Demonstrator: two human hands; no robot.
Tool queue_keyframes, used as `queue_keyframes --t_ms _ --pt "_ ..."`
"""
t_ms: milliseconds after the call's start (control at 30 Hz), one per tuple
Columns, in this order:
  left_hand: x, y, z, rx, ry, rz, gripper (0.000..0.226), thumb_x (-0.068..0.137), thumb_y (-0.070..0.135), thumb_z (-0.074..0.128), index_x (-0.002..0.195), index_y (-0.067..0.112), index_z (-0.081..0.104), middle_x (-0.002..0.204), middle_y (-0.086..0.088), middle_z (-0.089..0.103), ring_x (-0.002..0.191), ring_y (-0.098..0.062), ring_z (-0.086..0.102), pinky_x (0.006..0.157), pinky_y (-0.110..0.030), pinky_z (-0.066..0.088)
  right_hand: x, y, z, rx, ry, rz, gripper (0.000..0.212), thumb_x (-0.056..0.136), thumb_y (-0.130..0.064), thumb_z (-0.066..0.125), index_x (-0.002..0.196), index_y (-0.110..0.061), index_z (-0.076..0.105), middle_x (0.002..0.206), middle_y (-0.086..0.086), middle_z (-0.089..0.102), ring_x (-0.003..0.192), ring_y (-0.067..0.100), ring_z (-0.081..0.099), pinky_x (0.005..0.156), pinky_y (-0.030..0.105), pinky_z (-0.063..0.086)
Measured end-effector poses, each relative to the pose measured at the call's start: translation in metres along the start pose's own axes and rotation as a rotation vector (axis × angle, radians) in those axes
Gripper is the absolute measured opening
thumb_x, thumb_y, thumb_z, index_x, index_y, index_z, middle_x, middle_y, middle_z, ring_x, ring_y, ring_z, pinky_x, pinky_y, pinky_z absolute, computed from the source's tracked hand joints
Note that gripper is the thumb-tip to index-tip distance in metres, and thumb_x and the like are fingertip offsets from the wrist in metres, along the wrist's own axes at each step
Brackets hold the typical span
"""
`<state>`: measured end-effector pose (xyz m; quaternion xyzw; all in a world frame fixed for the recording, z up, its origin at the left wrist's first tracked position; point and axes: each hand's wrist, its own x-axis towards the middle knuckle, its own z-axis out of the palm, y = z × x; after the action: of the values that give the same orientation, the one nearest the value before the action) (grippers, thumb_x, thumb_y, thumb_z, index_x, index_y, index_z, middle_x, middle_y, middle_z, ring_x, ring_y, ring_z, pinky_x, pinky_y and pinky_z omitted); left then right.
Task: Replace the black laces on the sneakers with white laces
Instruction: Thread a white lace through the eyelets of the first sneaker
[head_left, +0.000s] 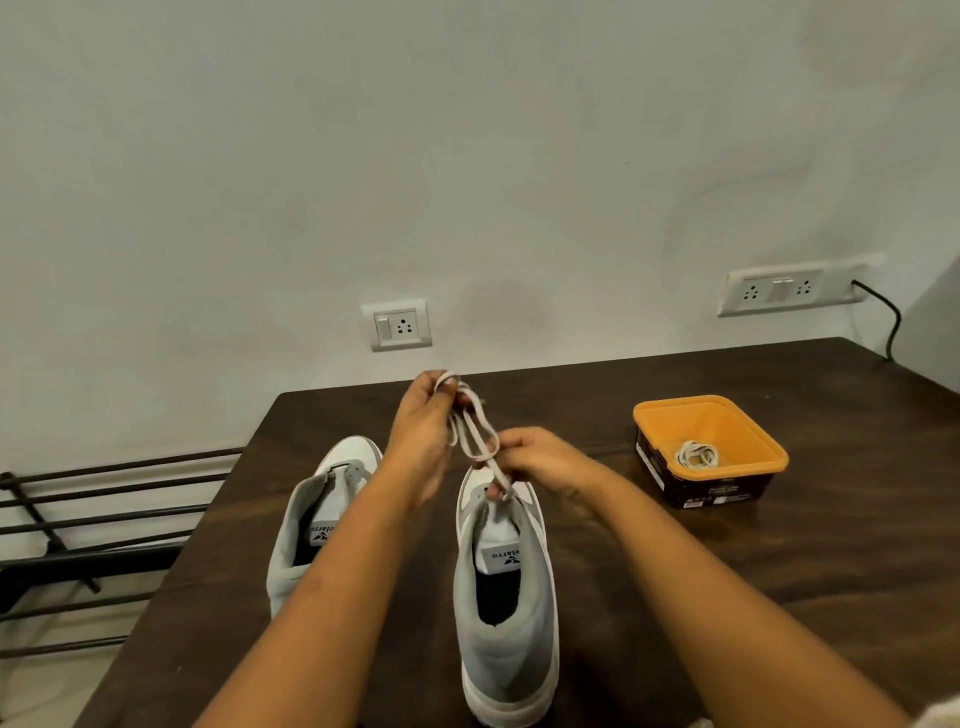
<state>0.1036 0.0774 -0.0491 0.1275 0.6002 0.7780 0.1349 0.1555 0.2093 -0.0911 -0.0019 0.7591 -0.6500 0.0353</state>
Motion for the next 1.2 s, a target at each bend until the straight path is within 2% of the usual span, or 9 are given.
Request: queue_keyframes --t_ms 200,433,533,633,733,833,933,1100,1200 --pt "0.003 -0.018 -0.020 0.304 0.135 -0.015 0.013 0.100 0.016 0.044 0.089 0.013 0.050 0.071 -0.004 0.052 0.063 -0.015 0.056 0.056 -0.023 0.046 -0.020 -0.025 -0.034 0.584 0.126 0.034 0.031 0.099 -0.028 0.043 0.079 -0.009 0.058 0.049 -0.004 0.037 0.031 0.003 0.026 0.044 0.021 0.043" --pt "0.004 -0.026 -0.026 0.694 0.068 0.007 0.026 0.099 0.012 0.039 0.083 0.017 0.058 0.082 -0.004 0.062 0.061 -0.015 0.057 0.053 -0.022 0.043 -0.029 0.010 -0.076 -0.098 0.800 0.205 0.012 0.087 -0.009 0.066 0.098 -0.007 0.064 0.092 0.010 0.064 0.068 0.015 0.057 0.058 0.026 0.048" --pt "0.007 -0.025 -0.026 0.914 0.025 0.081 0.025 0.098 0.013 0.039 0.089 0.018 0.062 0.091 -0.004 0.062 0.078 -0.022 0.057 0.069 -0.029 0.044 -0.034 0.021 -0.077 -0.708 0.614 0.417 0.029 0.087 -0.007 0.060 0.114 -0.018 0.063 0.117 0.005 0.063 0.104 0.023 0.060 0.090 0.036 0.049" --pt "0.007 -0.027 -0.014 1.063 -0.106 0.174 0.017 0.096 0.026 0.047 0.104 0.020 0.061 0.107 -0.002 0.063 0.099 -0.022 0.057 0.084 -0.031 0.043 -0.028 0.002 -0.051 -0.496 0.432 0.159 0.027 0.094 -0.019 0.058 0.121 -0.022 0.062 0.124 0.001 0.063 0.115 0.018 0.057 0.095 0.030 0.045" --pt "0.002 -0.035 0.004 1.023 -0.197 0.234 0.051 0.081 0.034 0.068 0.123 0.021 0.042 0.117 0.001 0.054 0.105 -0.020 0.056 0.090 -0.039 0.049 -0.021 -0.022 -0.018 0.021 0.195 0.043 0.030 0.098 -0.026 0.051 0.128 -0.025 0.054 0.108 0.003 0.066 0.098 0.013 0.063 0.082 0.025 0.052" --pt "-0.001 -0.035 0.010 0.868 -0.172 0.202 0.090 0.065 0.022 0.081 0.135 0.022 0.025 0.124 -0.001 0.042 0.109 -0.017 0.050 0.091 -0.032 0.047 -0.017 -0.026 -0.006 -0.077 0.122 0.029 0.034 0.096 -0.018 0.055 0.129 -0.022 0.050 0.062 -0.006 0.057 0.055 0.004 0.053 0.054 0.018 0.043" --pt "0.000 -0.033 0.006 0.887 -0.277 0.155 0.098 0.060 0.012 0.083 0.135 0.028 0.024 0.124 -0.001 0.035 0.110 -0.016 0.044 0.086 -0.026 0.042 -0.014 -0.020 -0.004 -0.187 0.041 0.085 0.022 0.094 -0.006 0.054 0.115 -0.009 0.061 0.061 -0.003 0.060 0.048 0.003 0.052 0.049 0.018 0.042" --pt "0.006 -0.027 -0.009 0.835 -0.273 0.068 0.076 0.070 0.022 0.081 0.131 0.027 0.035 0.126 -0.003 0.042 0.111 -0.015 0.042 0.089 -0.027 0.037 -0.011 -0.009 -0.021 -0.219 0.264 0.076 0.027 0.093 0.003 0.051 0.092 -0.016 0.070 0.079 0.004 0.066 0.059 0.007 0.058 0.053 0.014 0.046" --pt "0.009 -0.033 -0.020 1.127 -0.233 -0.016 0.054 0.076 0.031 0.076 0.121 0.020 0.049 0.121 -0.007 0.054 0.103 -0.019 0.052 0.084 -0.029 0.043 -0.011 0.002 -0.037 -0.302 0.345 0.117 0.042 0.094 0.009 0.041 0.096 -0.021 0.070 0.080 -0.003 0.061 0.057 0.007 0.054 0.051 0.012 0.042"
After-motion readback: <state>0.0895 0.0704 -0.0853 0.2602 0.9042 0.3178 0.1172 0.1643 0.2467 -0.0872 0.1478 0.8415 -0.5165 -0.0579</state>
